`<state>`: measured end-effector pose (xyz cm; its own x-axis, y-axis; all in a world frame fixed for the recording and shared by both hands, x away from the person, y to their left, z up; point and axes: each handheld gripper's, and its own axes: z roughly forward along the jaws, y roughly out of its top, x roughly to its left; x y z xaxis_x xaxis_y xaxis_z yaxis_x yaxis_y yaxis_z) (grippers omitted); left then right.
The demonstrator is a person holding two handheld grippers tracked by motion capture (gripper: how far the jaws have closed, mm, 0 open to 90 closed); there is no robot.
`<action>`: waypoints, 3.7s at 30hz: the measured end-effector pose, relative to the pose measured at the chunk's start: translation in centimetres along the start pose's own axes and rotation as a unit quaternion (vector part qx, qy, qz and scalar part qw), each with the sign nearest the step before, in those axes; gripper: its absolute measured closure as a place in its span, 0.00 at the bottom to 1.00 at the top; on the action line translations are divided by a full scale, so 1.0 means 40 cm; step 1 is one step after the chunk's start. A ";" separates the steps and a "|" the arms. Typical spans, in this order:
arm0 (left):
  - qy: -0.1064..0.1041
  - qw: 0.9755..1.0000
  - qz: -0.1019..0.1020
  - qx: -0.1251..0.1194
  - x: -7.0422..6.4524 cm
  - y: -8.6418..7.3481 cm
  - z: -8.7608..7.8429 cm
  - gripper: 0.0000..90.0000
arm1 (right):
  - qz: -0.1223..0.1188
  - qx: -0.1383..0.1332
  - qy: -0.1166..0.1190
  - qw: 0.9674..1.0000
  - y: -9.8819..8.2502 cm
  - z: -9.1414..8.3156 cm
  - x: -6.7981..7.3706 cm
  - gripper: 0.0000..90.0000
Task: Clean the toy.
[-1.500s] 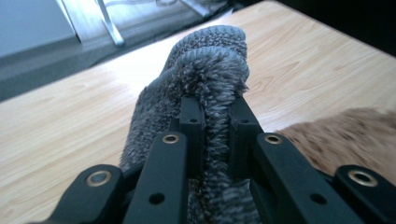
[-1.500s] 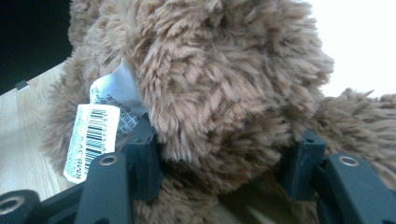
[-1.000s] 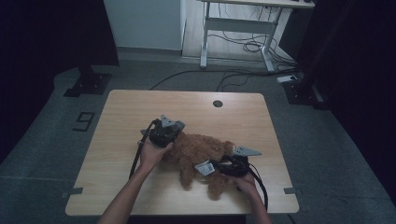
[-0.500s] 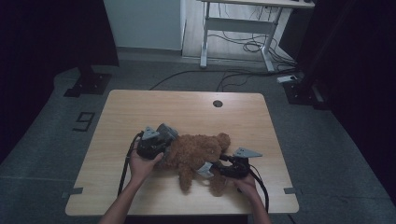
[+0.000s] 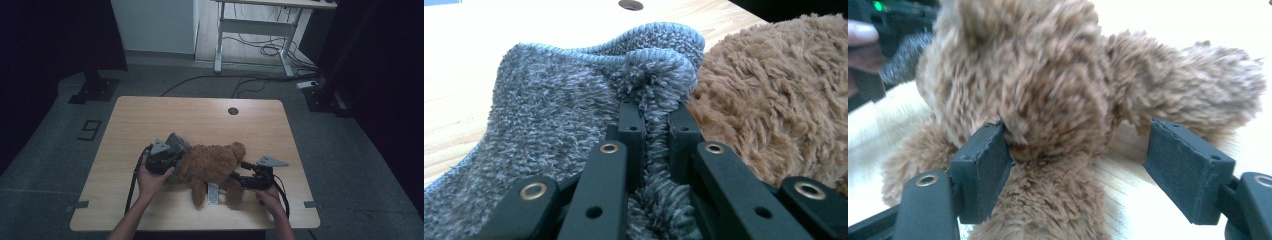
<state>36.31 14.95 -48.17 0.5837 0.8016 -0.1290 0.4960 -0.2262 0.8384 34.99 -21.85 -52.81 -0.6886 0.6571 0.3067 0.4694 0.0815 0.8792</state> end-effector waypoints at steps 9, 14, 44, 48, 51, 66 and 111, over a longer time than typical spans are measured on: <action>-0.014 1.000 0.001 -0.015 -0.012 -0.025 -0.018 0.90 | 0.021 -0.023 -0.008 0.999 0.034 -0.027 -0.007 0.21; -0.014 1.000 0.002 -0.016 -0.014 -0.032 -0.024 0.90 | 0.021 -0.011 -0.007 1.000 0.054 -0.003 0.001 0.16; -0.041 0.999 -0.005 -0.031 -0.032 -0.080 -0.063 0.90 | 0.012 0.097 0.012 0.995 0.085 0.108 0.071 0.05; -0.042 0.999 -0.002 -0.031 -0.039 -0.083 -0.065 0.90 | 0.016 0.110 -0.001 0.994 0.071 0.112 0.068 0.03; -0.042 0.999 -0.004 -0.031 -0.040 -0.085 -0.065 0.90 | 0.029 0.115 -0.002 0.993 0.061 0.123 0.062 0.00; -0.036 0.998 -0.010 -0.041 -0.049 -0.098 -0.073 0.90 | 0.049 0.086 0.065 0.993 0.042 0.115 0.049 0.52; -0.059 0.994 0.080 0.032 -0.315 0.153 0.228 0.88 | -0.046 -0.043 -0.016 0.998 -0.027 0.049 0.032 0.62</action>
<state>37.83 -1.58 -46.24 0.7281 0.6829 -0.0600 0.4281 -0.3845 0.8179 34.68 -19.61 -54.09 -0.7076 0.6741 0.2122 0.3552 0.0797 0.9314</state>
